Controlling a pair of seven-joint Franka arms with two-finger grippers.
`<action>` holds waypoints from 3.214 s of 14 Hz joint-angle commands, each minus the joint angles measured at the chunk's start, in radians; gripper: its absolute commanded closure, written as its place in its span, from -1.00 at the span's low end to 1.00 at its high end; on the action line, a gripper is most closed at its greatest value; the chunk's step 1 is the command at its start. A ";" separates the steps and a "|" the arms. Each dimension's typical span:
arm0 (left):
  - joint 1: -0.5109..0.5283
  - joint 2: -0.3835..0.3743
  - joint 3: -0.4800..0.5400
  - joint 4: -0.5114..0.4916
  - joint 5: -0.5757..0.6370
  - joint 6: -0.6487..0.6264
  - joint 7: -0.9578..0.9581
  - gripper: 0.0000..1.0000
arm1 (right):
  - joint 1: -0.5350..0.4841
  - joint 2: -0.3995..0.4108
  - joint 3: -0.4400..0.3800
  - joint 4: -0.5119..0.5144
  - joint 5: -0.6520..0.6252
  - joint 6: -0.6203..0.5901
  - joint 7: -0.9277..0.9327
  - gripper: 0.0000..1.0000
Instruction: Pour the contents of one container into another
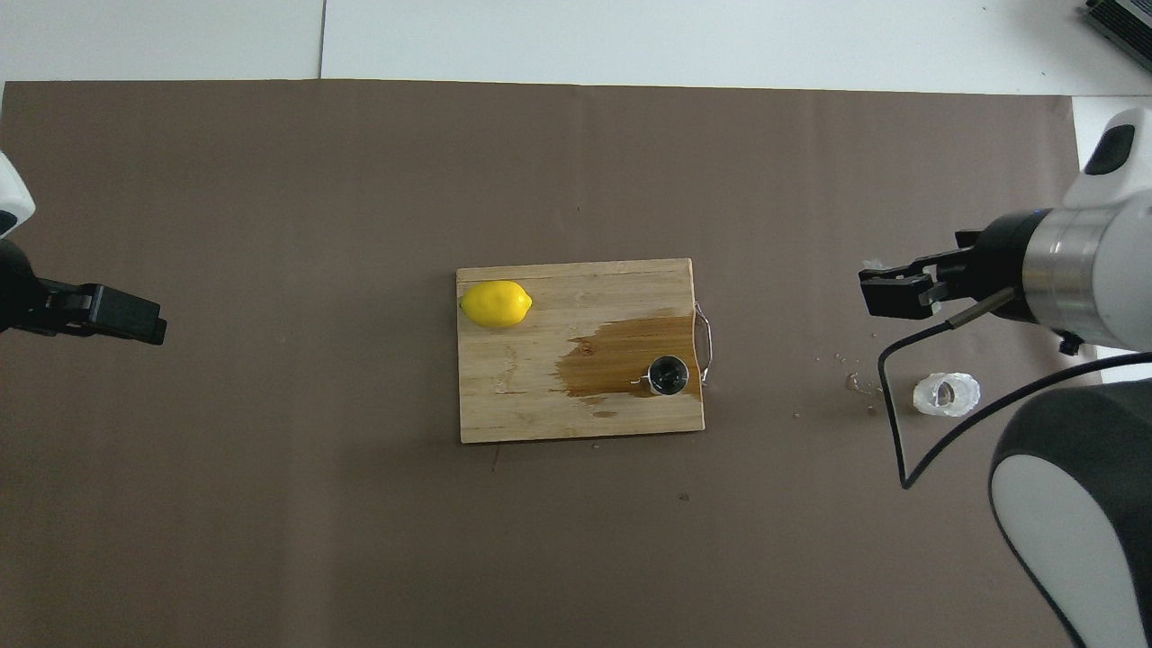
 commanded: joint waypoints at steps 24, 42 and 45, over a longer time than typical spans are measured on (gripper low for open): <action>-0.015 -0.019 0.012 -0.017 0.018 -0.007 -0.011 -1.00 | 0.192 0.089 -0.280 0.238 -0.103 -0.333 0.343 -1.00; -0.015 -0.019 0.012 -0.017 0.018 -0.007 -0.011 -1.00 | 0.083 0.048 -0.169 0.169 -0.094 -0.421 0.353 -1.00; -0.015 -0.019 0.012 -0.017 0.018 -0.007 -0.011 -1.00 | 0.085 0.033 -0.169 0.143 -0.094 -0.441 0.342 -1.00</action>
